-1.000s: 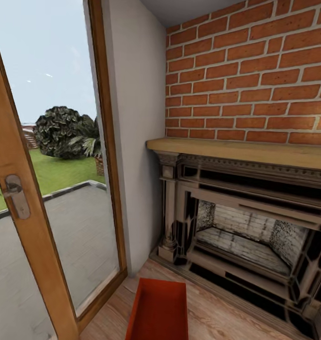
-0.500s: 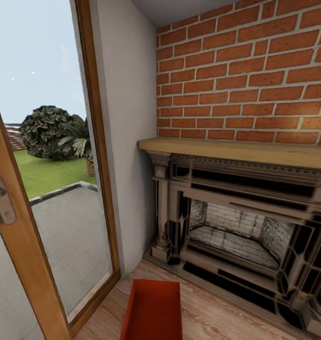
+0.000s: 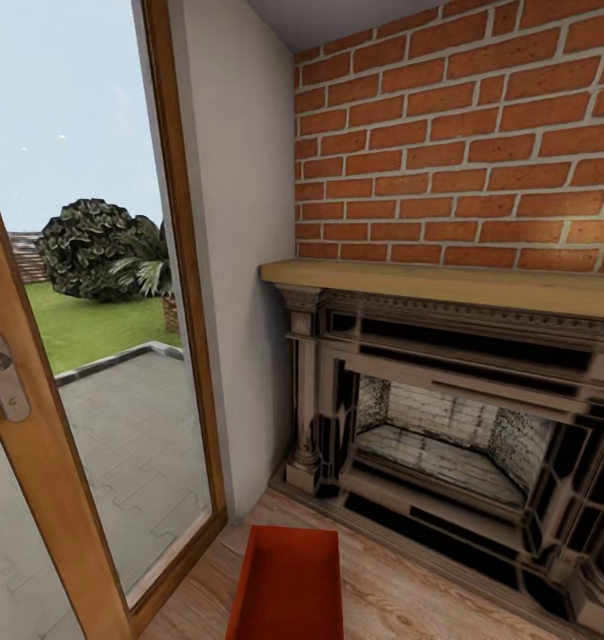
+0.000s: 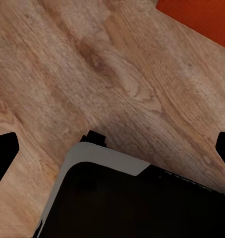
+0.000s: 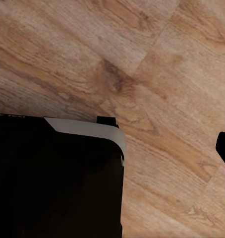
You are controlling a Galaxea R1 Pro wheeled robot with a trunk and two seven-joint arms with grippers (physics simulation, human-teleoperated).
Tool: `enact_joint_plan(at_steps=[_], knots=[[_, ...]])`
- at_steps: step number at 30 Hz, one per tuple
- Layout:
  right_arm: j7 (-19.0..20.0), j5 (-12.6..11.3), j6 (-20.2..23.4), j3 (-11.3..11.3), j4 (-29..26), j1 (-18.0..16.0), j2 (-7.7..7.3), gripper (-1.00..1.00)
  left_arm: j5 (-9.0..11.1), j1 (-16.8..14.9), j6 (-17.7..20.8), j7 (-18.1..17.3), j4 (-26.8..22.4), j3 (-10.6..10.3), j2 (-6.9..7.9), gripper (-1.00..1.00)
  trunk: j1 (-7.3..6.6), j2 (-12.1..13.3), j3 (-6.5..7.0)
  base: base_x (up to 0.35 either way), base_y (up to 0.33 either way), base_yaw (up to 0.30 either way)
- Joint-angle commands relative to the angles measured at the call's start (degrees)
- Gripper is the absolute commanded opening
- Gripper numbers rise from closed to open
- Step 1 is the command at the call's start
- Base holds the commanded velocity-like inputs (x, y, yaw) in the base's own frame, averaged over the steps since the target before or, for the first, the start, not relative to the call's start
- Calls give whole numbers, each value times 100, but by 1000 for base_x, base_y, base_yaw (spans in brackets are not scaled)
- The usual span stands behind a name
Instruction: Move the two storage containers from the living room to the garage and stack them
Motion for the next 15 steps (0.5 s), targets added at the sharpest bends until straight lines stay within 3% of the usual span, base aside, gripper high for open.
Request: enact_joint_plan(at_steps=[1, 15], knots=[[-11, -46, -30, 47, 17, -7, 4, 100, -7, -4, -17, 6, -1, 26, 2, 100, 1, -8, -10, 0, 0, 0], [17, 6, -59, 109, 8, -5, -34, 100, -14, 4, -20, 1, -36, 14, 10, 100, 1, -8, -10, 0, 0, 0]])
